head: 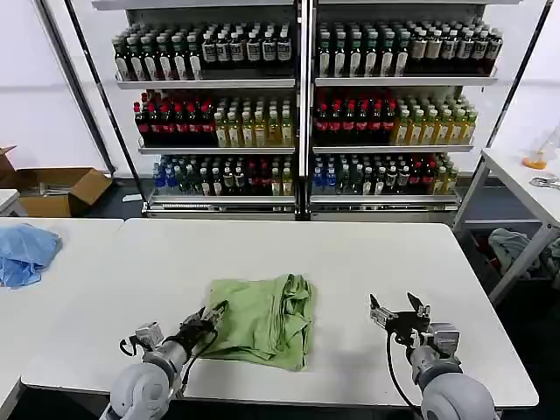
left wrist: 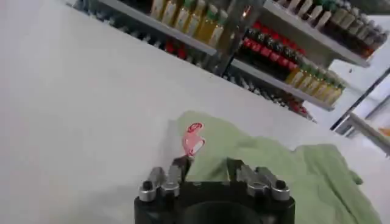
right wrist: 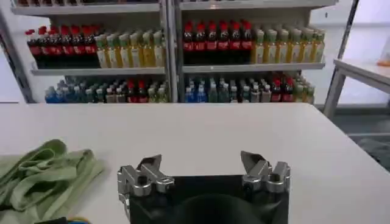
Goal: Fold and organize the clothes.
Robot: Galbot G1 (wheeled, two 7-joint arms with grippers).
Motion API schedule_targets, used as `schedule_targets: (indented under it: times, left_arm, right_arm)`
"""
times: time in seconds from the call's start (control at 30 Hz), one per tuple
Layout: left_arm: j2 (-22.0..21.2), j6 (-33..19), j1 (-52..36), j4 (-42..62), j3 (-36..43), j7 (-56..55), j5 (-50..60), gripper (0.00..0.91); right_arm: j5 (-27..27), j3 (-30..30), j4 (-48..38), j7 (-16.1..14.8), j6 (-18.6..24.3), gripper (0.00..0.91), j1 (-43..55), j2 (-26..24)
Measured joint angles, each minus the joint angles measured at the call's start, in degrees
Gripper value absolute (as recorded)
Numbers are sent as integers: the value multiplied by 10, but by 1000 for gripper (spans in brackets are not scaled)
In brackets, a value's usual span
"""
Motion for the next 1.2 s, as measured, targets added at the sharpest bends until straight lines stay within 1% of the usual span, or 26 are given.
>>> schedule_targets:
  times: [0.3,0.57,0.73,0.83,0.97,1.1,1.2]
  left_arm:
    - [-9,2,6,-8,-35,-4,-92,20]
    - [10,5,16,-20,-114,-14,-186,20]
    - [37,9,11,-18,-181,-19,-238,20]
    - [62,13,5,-17,-225,-22,-255,20]
    - [104,25,-5,-26,-276,-23,-264,20]
    - [143,39,-19,-41,-295,-23,-260,20]
    - [157,50,-21,-56,-284,-17,-235,20]
  right_arm:
    - [1,5,4,2,0,907,-4,0]
    - [3,7,8,2,0,907,-5,3]
    - [7,8,11,2,1,907,0,2]
    - [10,10,13,2,1,907,1,0]
    - [11,12,16,1,1,907,1,-1]
    - [10,10,19,0,2,907,-2,-1]
    - [7,9,22,0,2,907,-6,0]
